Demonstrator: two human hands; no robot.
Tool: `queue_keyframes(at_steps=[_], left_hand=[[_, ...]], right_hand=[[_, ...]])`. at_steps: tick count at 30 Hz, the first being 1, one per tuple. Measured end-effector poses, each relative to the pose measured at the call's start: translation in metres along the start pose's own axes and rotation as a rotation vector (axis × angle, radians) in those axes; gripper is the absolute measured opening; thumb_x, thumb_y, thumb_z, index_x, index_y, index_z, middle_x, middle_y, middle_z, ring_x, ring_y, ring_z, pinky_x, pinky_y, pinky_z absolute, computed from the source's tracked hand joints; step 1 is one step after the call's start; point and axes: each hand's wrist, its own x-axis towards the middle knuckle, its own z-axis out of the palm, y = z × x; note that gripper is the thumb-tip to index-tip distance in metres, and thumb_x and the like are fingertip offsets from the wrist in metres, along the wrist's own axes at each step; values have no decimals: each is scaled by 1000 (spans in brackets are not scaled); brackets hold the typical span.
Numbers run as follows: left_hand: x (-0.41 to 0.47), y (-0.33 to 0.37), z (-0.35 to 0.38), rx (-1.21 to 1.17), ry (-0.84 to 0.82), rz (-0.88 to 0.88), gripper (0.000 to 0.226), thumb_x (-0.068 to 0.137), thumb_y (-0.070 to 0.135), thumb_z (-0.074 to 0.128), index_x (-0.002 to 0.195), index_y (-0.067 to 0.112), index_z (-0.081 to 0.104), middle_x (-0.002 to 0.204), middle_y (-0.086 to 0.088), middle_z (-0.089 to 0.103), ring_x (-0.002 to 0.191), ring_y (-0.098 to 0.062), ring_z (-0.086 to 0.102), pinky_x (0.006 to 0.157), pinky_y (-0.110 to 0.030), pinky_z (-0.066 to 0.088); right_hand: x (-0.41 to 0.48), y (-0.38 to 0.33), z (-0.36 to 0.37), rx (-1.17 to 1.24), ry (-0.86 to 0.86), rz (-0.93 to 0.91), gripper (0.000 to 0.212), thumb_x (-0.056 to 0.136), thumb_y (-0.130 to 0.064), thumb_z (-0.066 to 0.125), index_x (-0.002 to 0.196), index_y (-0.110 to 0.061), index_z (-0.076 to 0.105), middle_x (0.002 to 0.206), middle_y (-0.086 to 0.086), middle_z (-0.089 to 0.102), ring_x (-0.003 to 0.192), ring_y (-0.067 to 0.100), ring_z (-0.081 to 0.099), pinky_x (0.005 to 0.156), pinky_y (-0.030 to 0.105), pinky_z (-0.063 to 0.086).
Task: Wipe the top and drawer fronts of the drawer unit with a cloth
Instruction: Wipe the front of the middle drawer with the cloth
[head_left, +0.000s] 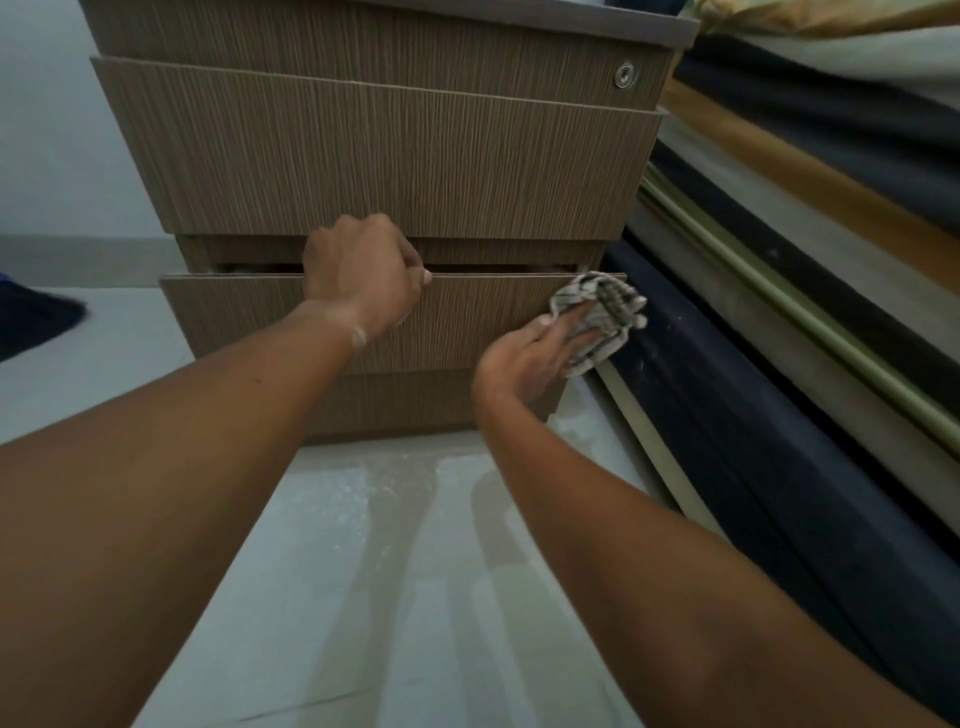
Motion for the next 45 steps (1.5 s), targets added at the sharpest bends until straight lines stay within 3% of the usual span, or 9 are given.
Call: queue_keyframes(at_steps=[4, 8, 15, 20, 28, 33, 37, 41, 45], left_hand=[[-1, -1, -1, -7, 6, 14, 24, 96, 34, 63, 101, 18, 80, 100, -1, 78, 95, -20, 72, 85, -44, 57], [0, -1, 0, -20, 1, 10, 25, 95, 36, 63, 101, 18, 79, 99, -1, 78, 94, -19, 72, 85, -44, 57], [0, 5, -5, 21, -28, -45, 28, 96, 38, 61, 102, 18, 79, 100, -3, 77, 95, -22, 71, 83, -42, 57], [1, 11, -17, 44, -116, -67, 36, 96, 40, 54, 100, 15, 79, 94, -6, 77, 84, -26, 71, 78, -41, 57], [-5, -25, -42, -103, -242, -135, 32, 97, 27, 51, 99, 9, 77, 92, -10, 75, 85, -25, 70, 85, -47, 56], [-20, -76, -59, 14, -144, -269, 25, 97, 30, 56, 106, 24, 78, 103, -1, 76, 95, -26, 68, 88, -40, 53], [-29, -102, -63, 121, 28, -416, 38, 95, 47, 54, 102, 19, 78, 105, -7, 75, 97, -33, 67, 91, -45, 51], [-26, -122, -67, -154, 118, -740, 50, 91, 49, 57, 114, 7, 72, 119, -16, 70, 109, -38, 64, 90, -38, 49], [-24, -135, -69, -429, 130, -824, 54, 86, 50, 60, 113, 5, 71, 115, -12, 71, 104, -33, 66, 87, -33, 50]], right_hand=[[32, 0, -23, 42, 39, 9, 53, 110, -29, 24, 161, -26, 8, 169, 1, -1, 155, 26, 1, 121, 36, -2], [27, -6, -23, -3, 33, -100, 53, 110, -27, 26, 161, -26, 11, 169, -5, 2, 155, 26, 0, 121, 36, -5], [-8, 3, -2, -407, -157, -493, 55, 106, -26, 32, 158, -36, 19, 168, -13, 5, 153, 39, -9, 121, 65, 7], [-41, 9, -1, -567, -327, -766, 68, 99, -15, 47, 158, -35, 19, 167, -12, 13, 153, 41, -6, 119, 69, 6], [-61, 1, 12, -616, -330, -798, 61, 102, -21, 43, 158, -30, 22, 167, -8, 17, 153, 41, -2, 122, 62, -2], [-68, 2, 23, -593, -425, -919, 60, 103, -18, 42, 158, -29, 22, 167, -6, 18, 154, 36, -4, 123, 60, 0], [-95, -3, 46, -569, -537, -1035, 58, 104, -19, 40, 158, -29, 24, 166, -8, 20, 155, 32, -2, 124, 56, -1], [-126, -2, 70, -591, -587, -1107, 62, 103, -18, 41, 159, -31, 19, 168, -10, 14, 155, 31, -6, 123, 57, -3], [-144, -2, 89, -625, -602, -1247, 66, 99, -14, 46, 159, -29, 22, 167, -8, 15, 155, 32, -1, 123, 56, -4]])
